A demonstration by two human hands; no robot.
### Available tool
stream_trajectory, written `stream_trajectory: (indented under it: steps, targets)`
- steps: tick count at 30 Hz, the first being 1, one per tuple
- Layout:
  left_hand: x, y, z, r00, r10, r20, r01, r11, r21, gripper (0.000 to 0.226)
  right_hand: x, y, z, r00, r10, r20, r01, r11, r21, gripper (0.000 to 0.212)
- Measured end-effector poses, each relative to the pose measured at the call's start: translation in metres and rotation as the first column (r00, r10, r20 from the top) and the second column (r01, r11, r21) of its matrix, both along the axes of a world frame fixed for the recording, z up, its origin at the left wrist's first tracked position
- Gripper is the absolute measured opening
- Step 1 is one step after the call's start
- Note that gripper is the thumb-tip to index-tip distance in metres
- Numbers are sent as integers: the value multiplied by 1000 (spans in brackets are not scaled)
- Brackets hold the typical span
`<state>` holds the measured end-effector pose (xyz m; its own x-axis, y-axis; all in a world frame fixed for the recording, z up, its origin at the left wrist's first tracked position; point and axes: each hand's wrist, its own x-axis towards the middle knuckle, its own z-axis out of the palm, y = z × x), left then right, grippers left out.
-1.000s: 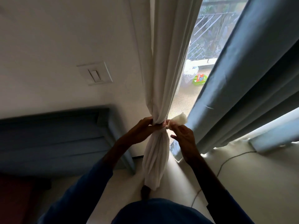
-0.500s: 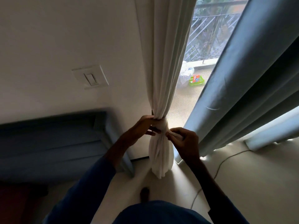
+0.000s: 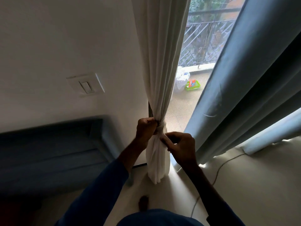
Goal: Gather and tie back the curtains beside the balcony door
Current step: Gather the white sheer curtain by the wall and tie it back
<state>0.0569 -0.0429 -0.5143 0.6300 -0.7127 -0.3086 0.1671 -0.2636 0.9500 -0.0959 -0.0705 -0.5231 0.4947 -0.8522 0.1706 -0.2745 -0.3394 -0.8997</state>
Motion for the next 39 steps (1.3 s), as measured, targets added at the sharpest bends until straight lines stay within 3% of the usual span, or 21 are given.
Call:
stream_trajectory:
  steps: [6, 9, 12, 15, 19, 23, 27, 32, 36, 39]
  targets:
    - [-5, 7, -6, 952, -197, -233, 150, 967, -205, 26, 14, -9, 25, 961, -50, 272, -46, 941, 335, 9]
    - [-8, 8, -4, 939, -209, -274, 143, 960, -241, 24, 20, -9, 22, 960, -94, 265, 9, 953, 304, 15]
    - [-10, 6, -1, 940, -197, -278, 130, 962, -242, 26, 28, -7, 16, 985, -122, 124, 116, 992, 55, 19]
    - [-10, 4, -4, 962, -114, -248, 63, 976, -207, 26, 28, -5, 13, 995, -84, -49, 68, 964, -258, 25]
    - [-9, -1, -14, 994, 1, -108, -20, 985, -173, 15, 31, -6, 19, 863, -162, -478, -110, 864, -491, 14]
    - [-12, -8, -15, 993, 113, 23, -110, 987, -117, 9, 40, -8, 37, 753, -118, -647, -307, 807, -504, 14]
    - [-15, -9, -13, 992, 127, 20, -124, 985, -124, 15, 50, -27, 61, 624, -40, -781, -425, 821, -381, 29]
    - [-6, -4, -16, 994, 91, 54, -86, 991, -99, 12, 48, -43, 53, 713, 57, -699, -373, 875, -309, 28]
    - [1, 0, -14, 994, 111, 18, -110, 992, -66, 14, 42, -37, 34, 910, 12, -415, -165, 928, -335, 19]
    - [0, 5, -8, 995, 86, -59, -91, 992, -88, 15, 39, -32, 32, 954, -4, -301, -111, 925, -364, 11]
